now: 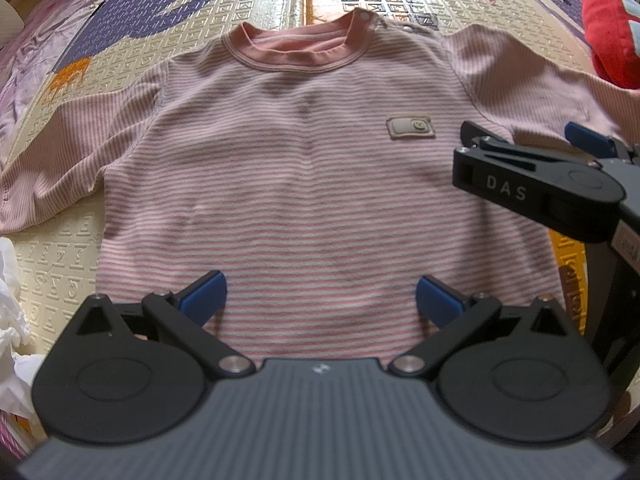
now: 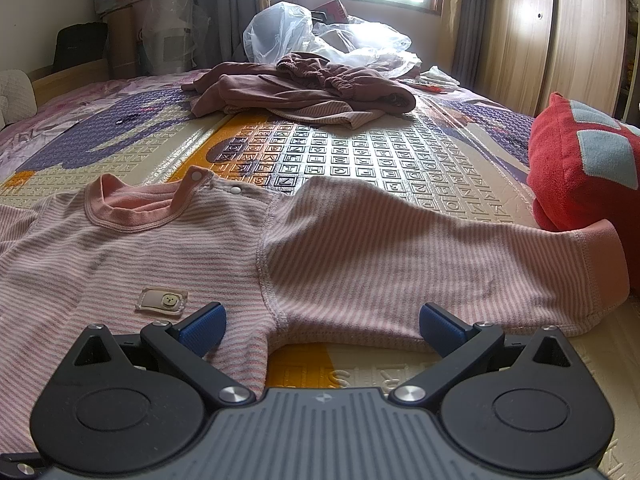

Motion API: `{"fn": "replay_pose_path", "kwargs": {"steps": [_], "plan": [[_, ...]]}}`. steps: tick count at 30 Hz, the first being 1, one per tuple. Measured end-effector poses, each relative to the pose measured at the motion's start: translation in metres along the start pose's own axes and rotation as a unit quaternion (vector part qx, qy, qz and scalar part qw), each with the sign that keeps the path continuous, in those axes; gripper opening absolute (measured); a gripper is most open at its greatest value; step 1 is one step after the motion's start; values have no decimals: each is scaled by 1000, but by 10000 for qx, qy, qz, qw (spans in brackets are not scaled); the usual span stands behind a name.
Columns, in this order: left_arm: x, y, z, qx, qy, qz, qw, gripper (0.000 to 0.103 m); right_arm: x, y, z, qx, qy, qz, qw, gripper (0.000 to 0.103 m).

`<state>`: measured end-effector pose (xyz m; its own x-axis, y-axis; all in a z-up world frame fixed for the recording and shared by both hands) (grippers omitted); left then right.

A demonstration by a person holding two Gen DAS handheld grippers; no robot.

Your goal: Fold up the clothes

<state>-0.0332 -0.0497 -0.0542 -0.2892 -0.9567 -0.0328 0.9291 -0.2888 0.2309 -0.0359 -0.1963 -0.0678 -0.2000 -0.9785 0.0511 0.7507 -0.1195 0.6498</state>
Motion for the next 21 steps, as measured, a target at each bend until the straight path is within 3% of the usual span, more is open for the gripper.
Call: {"fn": "replay_pose_path", "kwargs": {"steps": [21], "plan": [[1,-1,0,12,21,4,10000,103,1,-1,0,-10,-17,16,10000,103]]}}
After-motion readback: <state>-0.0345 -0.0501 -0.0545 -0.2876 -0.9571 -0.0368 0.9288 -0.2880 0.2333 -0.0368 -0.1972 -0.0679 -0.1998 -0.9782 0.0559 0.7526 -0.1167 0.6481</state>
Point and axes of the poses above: each gripper's, at about its wrist camera, not at the fingertips, and z roughly against the way its jaws point, x to its right, y to its top, the point moved 2 cm from there along -z, roughly the way its jaws point, and after that the axes turned 11 degrees about -x, right-handed, at the moved point
